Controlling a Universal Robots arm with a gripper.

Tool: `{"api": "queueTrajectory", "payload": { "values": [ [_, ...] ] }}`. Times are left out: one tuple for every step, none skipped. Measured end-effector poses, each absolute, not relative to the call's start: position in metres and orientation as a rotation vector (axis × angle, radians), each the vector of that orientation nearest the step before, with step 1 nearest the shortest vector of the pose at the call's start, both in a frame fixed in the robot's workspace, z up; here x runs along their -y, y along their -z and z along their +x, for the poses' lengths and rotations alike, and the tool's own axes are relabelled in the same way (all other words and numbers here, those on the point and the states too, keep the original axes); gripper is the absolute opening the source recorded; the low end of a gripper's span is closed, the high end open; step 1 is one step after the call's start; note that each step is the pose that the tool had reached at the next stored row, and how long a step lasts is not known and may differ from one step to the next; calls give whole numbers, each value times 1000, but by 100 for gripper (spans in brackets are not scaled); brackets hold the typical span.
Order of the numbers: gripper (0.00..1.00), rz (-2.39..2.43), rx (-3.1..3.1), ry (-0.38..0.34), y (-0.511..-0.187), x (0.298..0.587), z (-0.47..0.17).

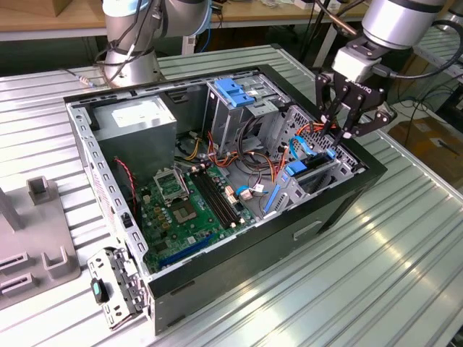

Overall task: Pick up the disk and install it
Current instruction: 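Insert the second disk wire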

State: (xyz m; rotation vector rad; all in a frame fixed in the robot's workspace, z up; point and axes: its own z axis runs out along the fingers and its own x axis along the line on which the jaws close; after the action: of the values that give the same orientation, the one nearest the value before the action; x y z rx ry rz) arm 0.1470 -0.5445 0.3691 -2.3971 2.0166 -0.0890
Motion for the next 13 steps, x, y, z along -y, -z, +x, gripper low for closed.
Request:
{"api": "queueTrajectory", "payload": {
  "values": [
    [35, -2397, -2017, 89, -371, 545, 147],
    [35, -2397, -2017, 89, -372, 545, 147],
    [35, -2397, -2017, 89, -372, 545, 147],
    [35, -2397, -2016, 89, -372, 544, 147],
    [35, -2397, -2017, 89, -372, 544, 147],
    [35, -2397, -2017, 89, -372, 545, 147],
    [35, -2397, -2017, 89, -373, 545, 147],
    [35, -2397, -2017, 89, -373, 545, 147],
    [35, -2397, -2017, 89, -373, 545, 147],
    [35, -2397, -2017, 89, -373, 545, 147],
    [35, -2397, -2017, 89, -373, 545, 147],
    [35, -2397, -2017, 89, -374, 545, 147],
    [35, -2397, -2017, 89, -374, 545, 147]
  ]
}}
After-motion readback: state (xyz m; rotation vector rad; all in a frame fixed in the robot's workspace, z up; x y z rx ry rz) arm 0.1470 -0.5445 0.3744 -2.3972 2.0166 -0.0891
